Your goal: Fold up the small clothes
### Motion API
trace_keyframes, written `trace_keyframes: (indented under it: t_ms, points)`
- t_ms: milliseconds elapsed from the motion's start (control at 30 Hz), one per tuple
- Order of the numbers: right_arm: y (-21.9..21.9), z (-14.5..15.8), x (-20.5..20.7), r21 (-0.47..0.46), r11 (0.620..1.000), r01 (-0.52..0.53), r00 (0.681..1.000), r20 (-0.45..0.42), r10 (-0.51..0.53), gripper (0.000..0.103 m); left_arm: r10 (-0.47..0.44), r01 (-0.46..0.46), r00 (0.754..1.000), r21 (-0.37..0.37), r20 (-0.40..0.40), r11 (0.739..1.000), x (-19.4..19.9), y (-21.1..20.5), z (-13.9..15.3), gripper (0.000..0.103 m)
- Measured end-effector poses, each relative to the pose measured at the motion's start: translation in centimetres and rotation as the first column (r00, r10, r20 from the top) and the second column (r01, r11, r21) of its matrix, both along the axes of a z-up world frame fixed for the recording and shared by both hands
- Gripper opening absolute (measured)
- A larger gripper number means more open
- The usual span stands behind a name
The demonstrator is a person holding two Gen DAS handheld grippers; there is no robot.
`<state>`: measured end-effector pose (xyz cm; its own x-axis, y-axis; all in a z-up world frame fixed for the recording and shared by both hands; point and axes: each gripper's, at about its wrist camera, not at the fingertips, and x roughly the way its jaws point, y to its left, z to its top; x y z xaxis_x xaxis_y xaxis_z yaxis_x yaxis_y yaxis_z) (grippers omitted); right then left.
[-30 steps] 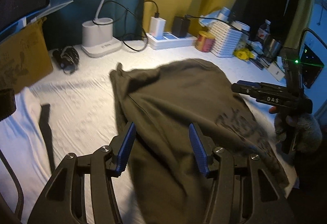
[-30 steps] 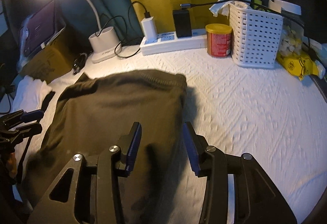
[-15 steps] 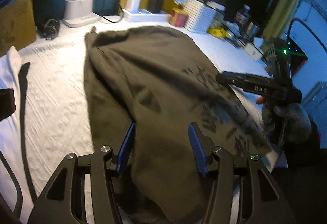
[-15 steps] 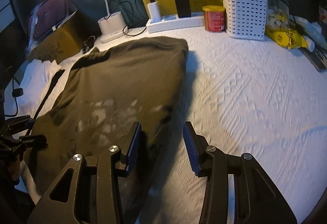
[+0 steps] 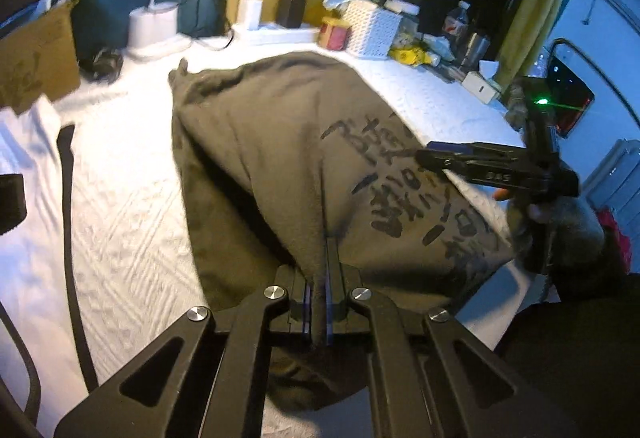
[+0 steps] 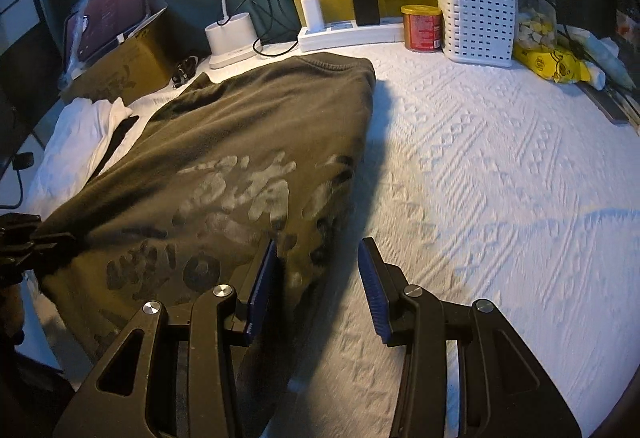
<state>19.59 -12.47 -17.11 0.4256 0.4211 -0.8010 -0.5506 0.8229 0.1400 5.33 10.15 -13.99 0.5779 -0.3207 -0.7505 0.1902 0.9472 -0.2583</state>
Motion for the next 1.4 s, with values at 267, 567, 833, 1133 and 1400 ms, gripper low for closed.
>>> trace_keyframes:
  t_ms: [267, 567, 833, 1133, 1400]
  points:
    - [-0.1, -0.4, -3.6, -0.019, 0.999, -0.039, 0.999, -0.014, 0.039, 0.045, 0.029, -0.029, 0.999, -0.014, -0.045, 0.999, -0.8, -0.2, -0.9, 0.006]
    - [-1.4, -0.3, -6.9, 0.006, 1.0, -0.028, 0.999, -0.031, 0.028, 0.045, 0.059, -0.06, 0.996, -0.015, -0.06, 0.998, -2.2, 0.1, -2.0, 0.038]
    - [-2.1, -0.2, -8.6, 0.023, 0.999, -0.045, 0.999, -0.02, 0.045, 0.01, 0.067, -0.067, 0.997, -0.005, -0.044, 0.998, -2.7, -0.3, -1.9, 0.04]
    - [-4.7, 0.7, -9.5, 0.004, 1.0, -0.002, 1.0, -0.007, 0.002, 0.006, 0.036, -0.037, 0.998, -0.027, -0.057, 0.999, -3.4, -1.0, -2.0, 0.052]
    - [-6.2, 0.5, -10.3, -0.01, 1.0, 0.03, 0.999, -0.018, -0.03, 0.006, 0.029, -0.028, 0.998, 0.02, -0.053, 0.999, -3.7, -2.1, -0.9, 0.052]
